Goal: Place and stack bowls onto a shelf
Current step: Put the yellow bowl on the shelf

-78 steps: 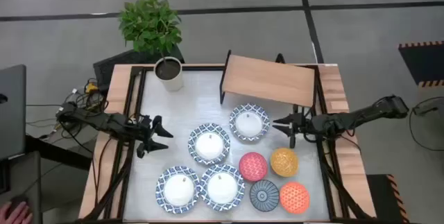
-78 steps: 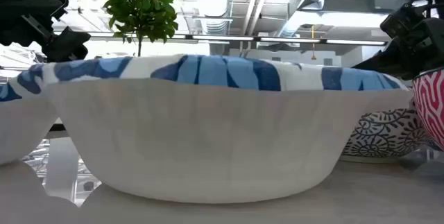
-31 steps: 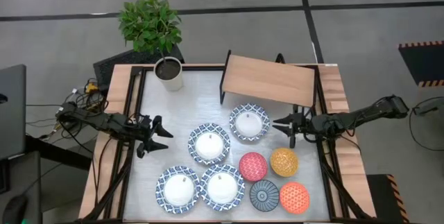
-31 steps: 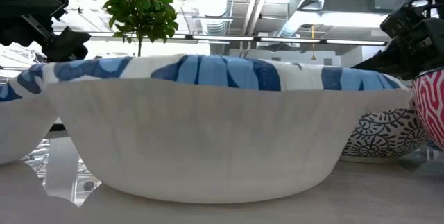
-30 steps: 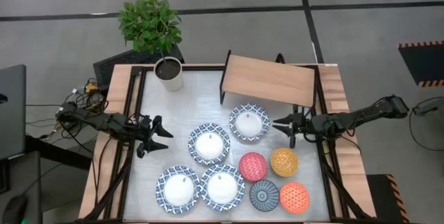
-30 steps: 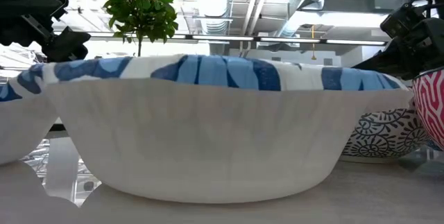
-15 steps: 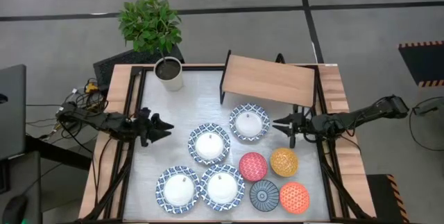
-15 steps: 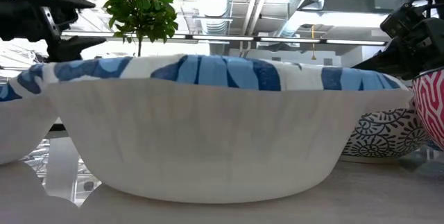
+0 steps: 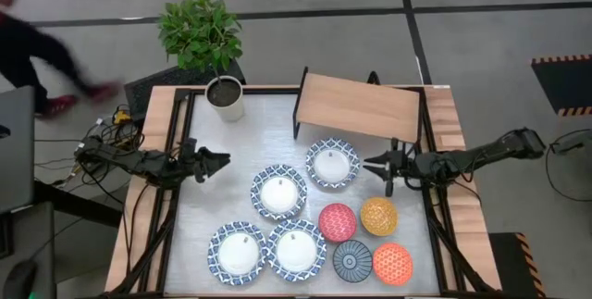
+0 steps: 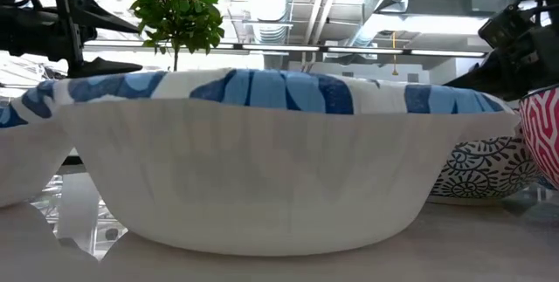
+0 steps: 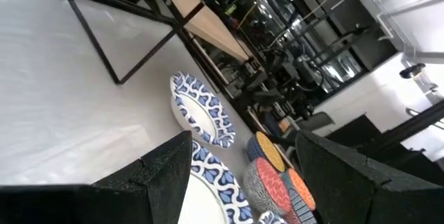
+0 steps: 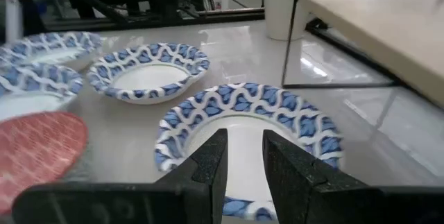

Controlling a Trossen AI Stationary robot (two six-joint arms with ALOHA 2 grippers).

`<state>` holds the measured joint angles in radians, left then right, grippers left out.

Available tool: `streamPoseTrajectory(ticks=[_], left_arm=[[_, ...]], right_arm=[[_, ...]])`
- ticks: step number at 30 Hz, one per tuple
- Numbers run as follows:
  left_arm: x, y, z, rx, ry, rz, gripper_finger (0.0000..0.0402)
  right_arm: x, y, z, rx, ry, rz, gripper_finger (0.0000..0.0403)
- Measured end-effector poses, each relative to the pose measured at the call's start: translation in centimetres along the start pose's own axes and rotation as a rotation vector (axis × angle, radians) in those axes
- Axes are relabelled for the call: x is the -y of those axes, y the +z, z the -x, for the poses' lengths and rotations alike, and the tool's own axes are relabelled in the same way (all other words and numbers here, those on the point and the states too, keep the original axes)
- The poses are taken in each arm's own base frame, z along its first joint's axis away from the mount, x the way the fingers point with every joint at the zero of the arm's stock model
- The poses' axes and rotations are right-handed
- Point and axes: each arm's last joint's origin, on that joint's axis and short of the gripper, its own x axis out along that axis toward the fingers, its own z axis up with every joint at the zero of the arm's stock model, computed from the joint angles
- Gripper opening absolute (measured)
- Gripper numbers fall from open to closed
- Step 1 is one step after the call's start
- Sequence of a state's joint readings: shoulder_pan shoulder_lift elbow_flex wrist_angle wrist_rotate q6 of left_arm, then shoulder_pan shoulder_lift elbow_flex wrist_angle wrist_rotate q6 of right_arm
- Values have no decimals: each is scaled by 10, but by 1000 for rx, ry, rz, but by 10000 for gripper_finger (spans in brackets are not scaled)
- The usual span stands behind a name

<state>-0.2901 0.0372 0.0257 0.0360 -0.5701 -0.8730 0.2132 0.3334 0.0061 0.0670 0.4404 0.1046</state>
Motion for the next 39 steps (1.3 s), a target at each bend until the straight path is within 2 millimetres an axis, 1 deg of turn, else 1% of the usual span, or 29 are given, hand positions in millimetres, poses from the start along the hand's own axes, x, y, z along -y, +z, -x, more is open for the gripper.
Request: streamPoseTrajectory(ticks=[2,6,8,13,16,18,21,23,27,31,34,37,39], left_arm=[[0,0,0,13,10,6,246],[-1,2,0,66,52,15,246],[-2,3,0,84,64,33,246],[-1,2,0,78,52,108,246],[0,2,0,45,26,141,246],[0,1,0,34,17,150,246],[0,1,0,32,17,207,246],[-1,1,0,30,19,222,246],[0,0,0,14,9,221,246],[0,0,0,14,9,205,246],[0,0,0,14,9,195,246],[0,0,0,14,9,194,246],[0,0,0,14,9,187,246]], right_arm=[[1,0,0,0,-5,29,118],[1,0,0,0,-6,31,118],[1,0,0,0,-6,-6,118],[-1,3,0,17,33,-371,118],[-2,3,0,-6,94,-689,118],[-3,3,0,-22,101,-875,118],[-3,1,0,-55,93,-1029,118],[-3,0,0,-73,107,-1069,118],[-7,-1,1,-125,170,-1072,118],[-11,0,3,-160,225,-1111,118],[-15,14,5,-56,358,-1103,118],[-18,35,12,112,506,-1112,118],[-19,49,17,195,567,-1094,118]])
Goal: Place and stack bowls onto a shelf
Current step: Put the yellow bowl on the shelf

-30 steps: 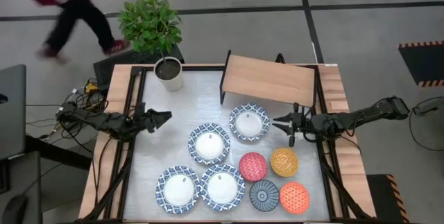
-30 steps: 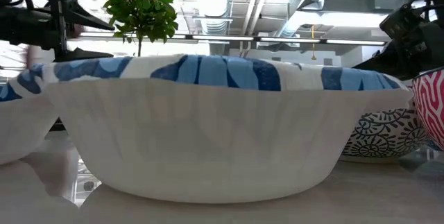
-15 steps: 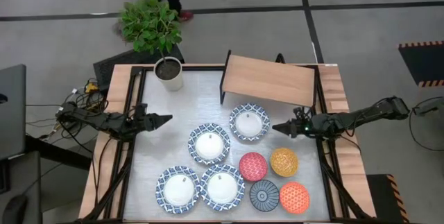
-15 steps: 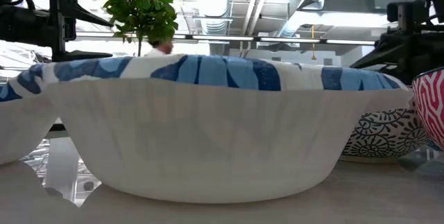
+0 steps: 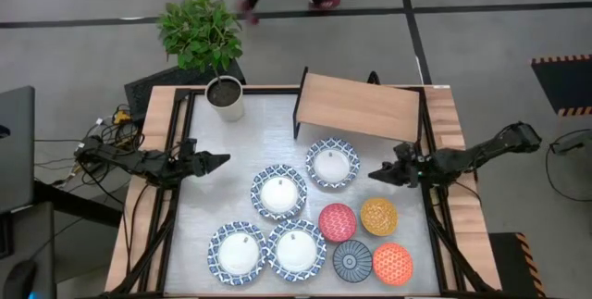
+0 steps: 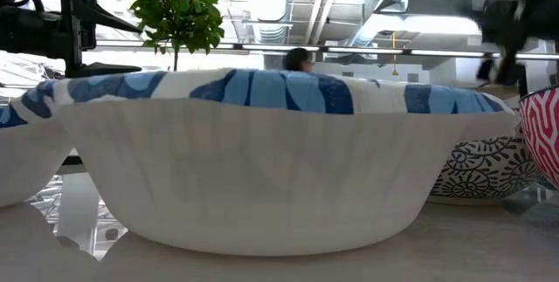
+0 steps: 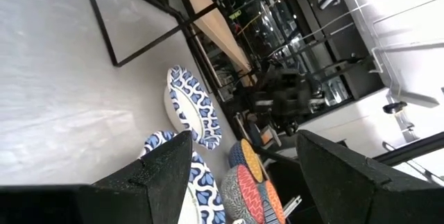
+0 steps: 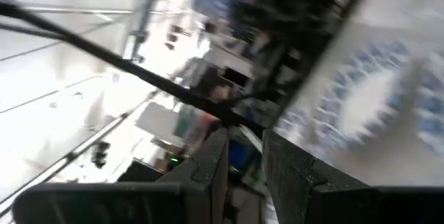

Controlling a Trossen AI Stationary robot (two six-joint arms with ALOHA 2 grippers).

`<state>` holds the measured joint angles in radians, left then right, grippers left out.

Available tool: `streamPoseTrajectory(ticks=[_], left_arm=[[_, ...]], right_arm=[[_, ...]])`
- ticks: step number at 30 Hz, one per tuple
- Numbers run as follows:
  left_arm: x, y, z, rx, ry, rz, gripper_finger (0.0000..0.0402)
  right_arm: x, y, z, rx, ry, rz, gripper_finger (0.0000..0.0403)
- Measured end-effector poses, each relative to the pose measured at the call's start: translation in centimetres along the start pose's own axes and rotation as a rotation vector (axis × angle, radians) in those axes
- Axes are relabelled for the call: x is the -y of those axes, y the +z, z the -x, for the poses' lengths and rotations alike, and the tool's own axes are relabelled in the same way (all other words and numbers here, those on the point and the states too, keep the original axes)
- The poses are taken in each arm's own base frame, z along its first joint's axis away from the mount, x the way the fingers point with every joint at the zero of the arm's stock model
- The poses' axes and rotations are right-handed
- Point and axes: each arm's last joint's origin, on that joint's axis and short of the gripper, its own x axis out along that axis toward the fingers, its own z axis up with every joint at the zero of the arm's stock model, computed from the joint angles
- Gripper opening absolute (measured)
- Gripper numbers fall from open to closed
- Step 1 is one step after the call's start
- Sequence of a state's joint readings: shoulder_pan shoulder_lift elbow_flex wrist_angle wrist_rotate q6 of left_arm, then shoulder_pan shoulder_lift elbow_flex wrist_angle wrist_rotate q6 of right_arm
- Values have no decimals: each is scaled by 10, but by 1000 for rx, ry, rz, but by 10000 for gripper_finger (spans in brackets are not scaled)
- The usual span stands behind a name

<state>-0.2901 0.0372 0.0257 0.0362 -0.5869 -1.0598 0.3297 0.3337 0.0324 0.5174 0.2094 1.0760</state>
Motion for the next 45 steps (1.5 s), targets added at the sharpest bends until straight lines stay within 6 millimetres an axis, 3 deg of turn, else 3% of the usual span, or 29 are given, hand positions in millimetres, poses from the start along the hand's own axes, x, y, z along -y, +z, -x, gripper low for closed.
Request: streamPoseTrajectory(ticks=[7,12,15,20,23,27,30,33,38,45], left_arm=[[0,0,0,0,0,0,246],[0,0,0,0,0,1,246],[0,0,0,-1,0,1,246],[0,0,0,-3,-1,2,246],[0,-1,0,-17,-9,3,246],[1,-1,0,-48,-25,0,246],[1,-1,0,-49,-26,-2,246],[1,-1,0,-49,-26,-20,246],[1,-2,0,-49,-26,-22,246],[1,-1,0,-47,-26,-28,246]], right_arm=[[-70,35,0,297,299,166,118],[-117,53,-12,368,347,345,118],[-140,58,-32,323,276,471,118],[-159,55,-78,38,-107,725,118],[-159,51,-90,-242,-390,746,118],[-142,36,-91,-583,-780,508,118],[-124,16,-79,-739,-1094,327,118],[-109,-8,-69,-783,-1337,256,120],[-91,-39,-65,-785,-1429,206,157],[-60,-59,-58,-752,-1444,105,245]])
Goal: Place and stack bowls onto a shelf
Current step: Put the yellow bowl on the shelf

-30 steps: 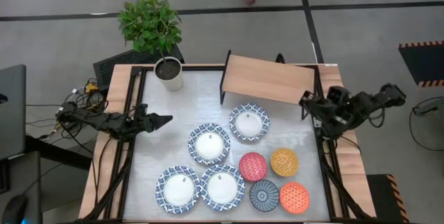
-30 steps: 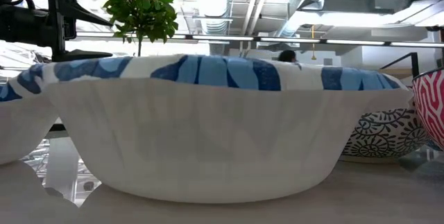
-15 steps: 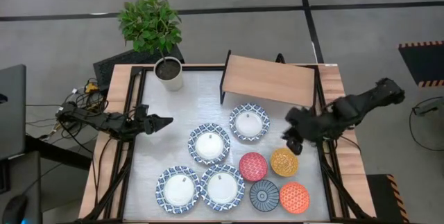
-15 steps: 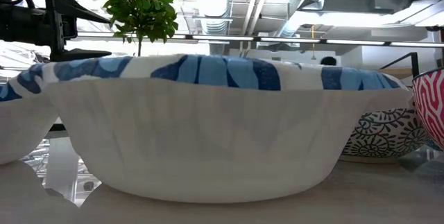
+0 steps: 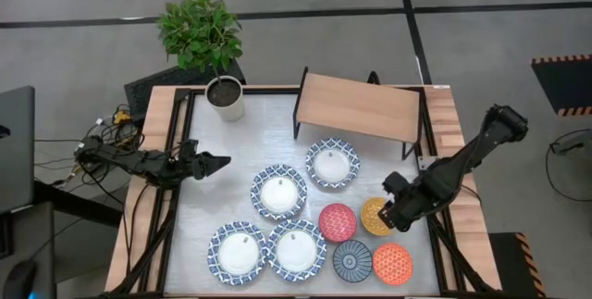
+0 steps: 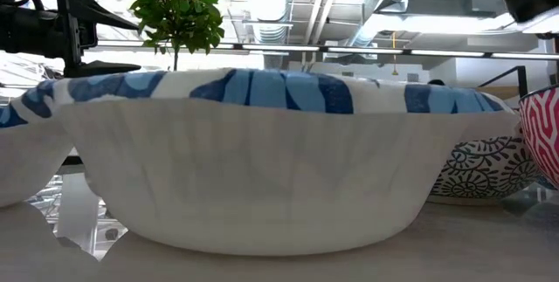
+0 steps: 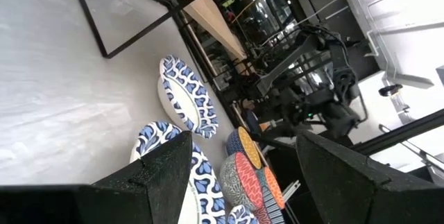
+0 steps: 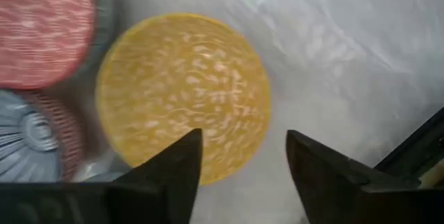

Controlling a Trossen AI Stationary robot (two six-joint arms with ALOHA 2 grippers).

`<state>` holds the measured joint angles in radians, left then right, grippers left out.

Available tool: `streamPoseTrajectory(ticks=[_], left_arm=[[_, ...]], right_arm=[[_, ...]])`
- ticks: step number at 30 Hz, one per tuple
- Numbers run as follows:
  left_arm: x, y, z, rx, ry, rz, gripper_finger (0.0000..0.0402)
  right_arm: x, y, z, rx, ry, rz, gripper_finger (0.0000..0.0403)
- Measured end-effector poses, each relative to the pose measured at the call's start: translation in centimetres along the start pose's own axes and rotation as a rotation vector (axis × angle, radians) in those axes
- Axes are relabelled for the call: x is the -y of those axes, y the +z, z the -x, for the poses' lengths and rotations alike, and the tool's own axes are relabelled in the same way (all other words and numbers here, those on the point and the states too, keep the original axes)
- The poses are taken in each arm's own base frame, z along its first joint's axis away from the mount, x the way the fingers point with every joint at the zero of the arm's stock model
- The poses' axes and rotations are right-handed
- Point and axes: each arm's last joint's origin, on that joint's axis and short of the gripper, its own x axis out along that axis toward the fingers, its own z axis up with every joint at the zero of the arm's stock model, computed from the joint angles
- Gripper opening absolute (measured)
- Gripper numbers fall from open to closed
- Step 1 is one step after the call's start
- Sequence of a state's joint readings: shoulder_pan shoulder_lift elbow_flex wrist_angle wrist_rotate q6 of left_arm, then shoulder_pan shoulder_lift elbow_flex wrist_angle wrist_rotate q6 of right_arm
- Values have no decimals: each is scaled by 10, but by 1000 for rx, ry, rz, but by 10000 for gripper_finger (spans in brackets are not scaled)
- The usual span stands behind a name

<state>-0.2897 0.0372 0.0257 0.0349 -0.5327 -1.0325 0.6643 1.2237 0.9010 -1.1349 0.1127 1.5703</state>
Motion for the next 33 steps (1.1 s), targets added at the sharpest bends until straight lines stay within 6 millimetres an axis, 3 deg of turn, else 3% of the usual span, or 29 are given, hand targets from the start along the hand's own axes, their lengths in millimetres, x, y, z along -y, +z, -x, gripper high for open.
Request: streamPoseTrajectory(ticks=[6,14,18,25,33], left_arm=[[0,0,0,0,1,0,246],[0,0,0,1,1,-1,246],[0,0,0,2,1,-1,246],[0,1,0,27,17,-27,246],[-1,1,0,30,18,-27,246]], right_arm=[[12,4,-26,-28,31,-39,259],[21,5,-50,-27,23,-61,247],[23,6,-52,-27,16,-89,198],[24,7,-52,-32,5,-135,32],[22,7,-47,-34,2,-163,32]])
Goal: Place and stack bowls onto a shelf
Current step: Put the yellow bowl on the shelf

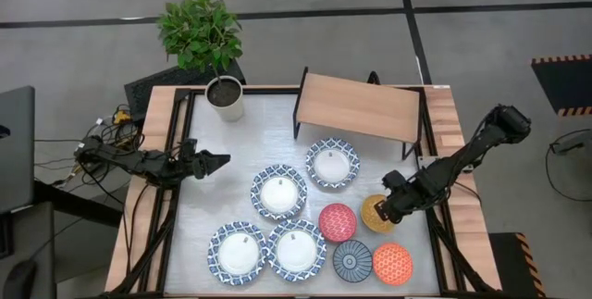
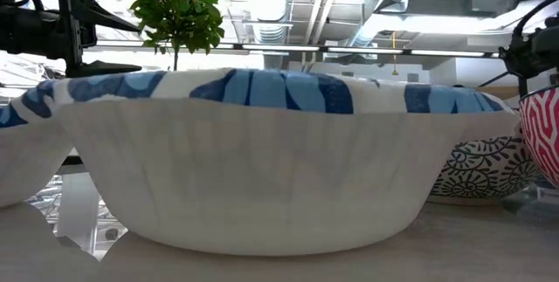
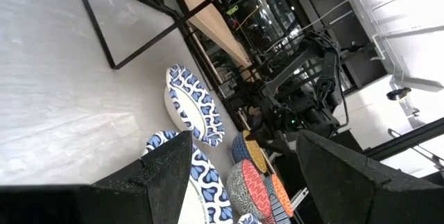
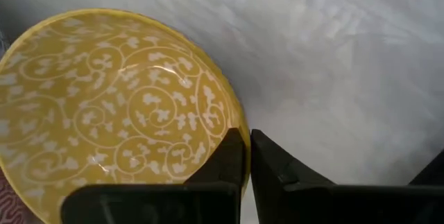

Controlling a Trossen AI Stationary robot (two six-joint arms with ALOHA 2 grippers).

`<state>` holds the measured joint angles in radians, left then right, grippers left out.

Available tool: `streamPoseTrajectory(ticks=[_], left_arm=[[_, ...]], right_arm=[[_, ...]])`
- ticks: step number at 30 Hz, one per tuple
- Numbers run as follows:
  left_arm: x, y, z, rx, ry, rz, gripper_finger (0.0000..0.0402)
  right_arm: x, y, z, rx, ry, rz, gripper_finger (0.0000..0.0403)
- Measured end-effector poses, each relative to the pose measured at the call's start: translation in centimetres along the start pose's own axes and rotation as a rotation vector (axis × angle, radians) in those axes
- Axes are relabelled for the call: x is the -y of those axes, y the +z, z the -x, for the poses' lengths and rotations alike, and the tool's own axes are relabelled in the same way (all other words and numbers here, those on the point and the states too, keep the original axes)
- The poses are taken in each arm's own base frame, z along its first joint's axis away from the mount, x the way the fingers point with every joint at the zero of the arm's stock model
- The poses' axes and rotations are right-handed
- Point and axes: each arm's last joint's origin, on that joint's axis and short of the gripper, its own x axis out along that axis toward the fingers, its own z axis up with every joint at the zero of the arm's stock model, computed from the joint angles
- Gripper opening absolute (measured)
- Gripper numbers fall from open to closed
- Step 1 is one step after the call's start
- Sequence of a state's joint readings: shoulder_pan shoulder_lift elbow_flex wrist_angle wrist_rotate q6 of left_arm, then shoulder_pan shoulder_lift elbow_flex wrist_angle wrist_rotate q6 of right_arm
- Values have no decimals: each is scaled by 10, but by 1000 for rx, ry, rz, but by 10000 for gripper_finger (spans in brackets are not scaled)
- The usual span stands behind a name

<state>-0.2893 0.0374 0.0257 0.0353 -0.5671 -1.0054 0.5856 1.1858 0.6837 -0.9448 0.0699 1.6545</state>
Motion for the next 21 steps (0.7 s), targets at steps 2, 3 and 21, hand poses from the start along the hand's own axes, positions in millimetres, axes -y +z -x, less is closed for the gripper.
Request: streamPoseTrajectory(ticks=[2,3,21], left_arm=[[0,0,0,0,0,0,246],[0,0,0,0,0,0,246],[0,0,0,-7,-4,-26,246]], right_arm=[[-5,1,7,-1,26,-1,32],[-8,2,12,-2,44,-4,32],[-31,113,163,242,208,-11,32]])
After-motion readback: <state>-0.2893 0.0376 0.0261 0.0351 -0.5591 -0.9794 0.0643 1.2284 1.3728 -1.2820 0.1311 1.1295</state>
